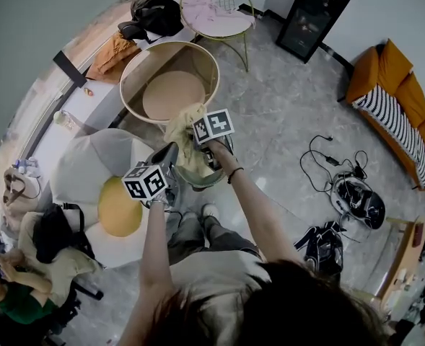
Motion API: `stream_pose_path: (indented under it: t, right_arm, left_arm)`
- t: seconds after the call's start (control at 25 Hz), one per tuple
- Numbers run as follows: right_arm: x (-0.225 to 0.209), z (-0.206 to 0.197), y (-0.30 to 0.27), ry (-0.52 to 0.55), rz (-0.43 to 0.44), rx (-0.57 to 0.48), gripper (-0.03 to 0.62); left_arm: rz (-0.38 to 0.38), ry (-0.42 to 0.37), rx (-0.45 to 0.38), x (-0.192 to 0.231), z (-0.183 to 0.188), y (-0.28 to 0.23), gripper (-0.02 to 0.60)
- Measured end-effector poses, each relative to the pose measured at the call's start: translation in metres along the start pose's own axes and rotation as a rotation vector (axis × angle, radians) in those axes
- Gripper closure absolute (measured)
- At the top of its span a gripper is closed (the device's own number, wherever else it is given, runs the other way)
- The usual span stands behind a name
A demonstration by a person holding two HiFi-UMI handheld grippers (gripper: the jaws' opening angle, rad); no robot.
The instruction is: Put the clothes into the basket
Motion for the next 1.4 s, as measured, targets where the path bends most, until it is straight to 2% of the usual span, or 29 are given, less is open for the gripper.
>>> stream_pose_path:
  t: [0.4, 0.6, 1.04, 1.4]
  right_arm:
    - [-0.034, -0.009, -0.011, -0.015, -0.072, 0.028, 0.543]
    - [-0.053, -0.023, -0.024, -0.014, -0.106, 0.08, 0.543]
    - [-0.074, -0.033, -0.046, -0.036, -0.145, 0.127, 0.537]
    - [-0.079, -0.04, -0.06, -0.075, -0.144, 0.115, 0.476]
  left_arm:
    - [-0.046, 0.02, 0.129, 0.014, -0.014, -0.032, 0.571]
    - [-0.061, 0.039, 0.18, 0.021, -0.028, -0.049, 0.571]
    - [-0.089, 0.063, 0.23, 0.029, -0.037, -0.077, 0.571]
    - [-0.073, 0.089, 0.245, 0.04, -0.046, -0.075, 0.571]
Point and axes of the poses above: the fingertips, and each gripper's own axes: y backward along the fingers, x to its left, z out of its top, the point moved 5 cm from there along y, backward along the fingers, and after that the axes turned 2 degrees about -z, right-handed, at the moved point
